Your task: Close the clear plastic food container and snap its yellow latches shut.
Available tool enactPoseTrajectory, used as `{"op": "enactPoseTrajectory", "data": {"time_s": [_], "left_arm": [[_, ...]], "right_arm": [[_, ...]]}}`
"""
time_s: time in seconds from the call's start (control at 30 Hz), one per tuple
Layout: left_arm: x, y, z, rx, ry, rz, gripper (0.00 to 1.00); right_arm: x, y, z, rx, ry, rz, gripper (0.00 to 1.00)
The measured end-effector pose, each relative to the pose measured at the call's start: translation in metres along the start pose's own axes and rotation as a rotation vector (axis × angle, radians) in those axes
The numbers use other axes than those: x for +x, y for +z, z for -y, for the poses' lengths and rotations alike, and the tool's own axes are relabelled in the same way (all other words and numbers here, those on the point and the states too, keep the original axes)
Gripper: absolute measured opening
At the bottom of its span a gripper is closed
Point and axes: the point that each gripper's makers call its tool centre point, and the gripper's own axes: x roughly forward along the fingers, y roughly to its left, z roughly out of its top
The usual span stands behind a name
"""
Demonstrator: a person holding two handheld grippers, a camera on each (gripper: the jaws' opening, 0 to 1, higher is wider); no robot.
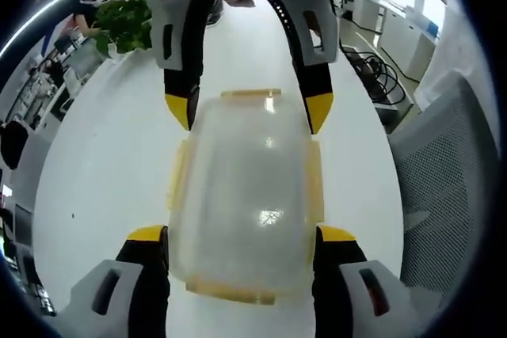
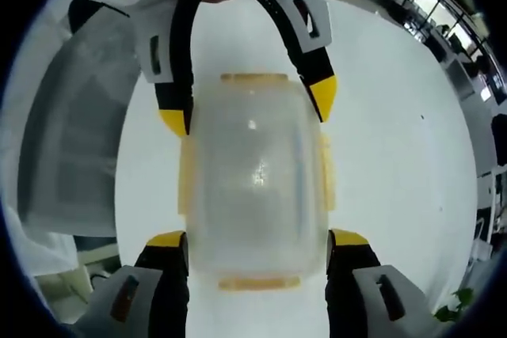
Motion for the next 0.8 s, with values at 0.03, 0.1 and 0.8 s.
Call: {"op": "enactPoseTrajectory", "data": {"time_s": [0.03, 0.1, 0.8], "left_arm": [[-0.002, -0.003, 0.0, -0.005, 0.003, -0.003, 0.74], [-0.004, -0.007, 0.001, -0.012, 0.007, -0.007, 0.74], [-0.025, -0.047, 0.001, -0.034, 0.02, -0.017, 0.74]], "right_arm": [[0.0, 0.003, -0.001, -0.006, 0.001, 0.0, 0.7], [0.002, 0.007, -0.001, -0.012, 0.002, -0.001, 0.7], [0.015, 0.051, -0.003, -0.033, 0.004, 0.004, 0.7]]}}
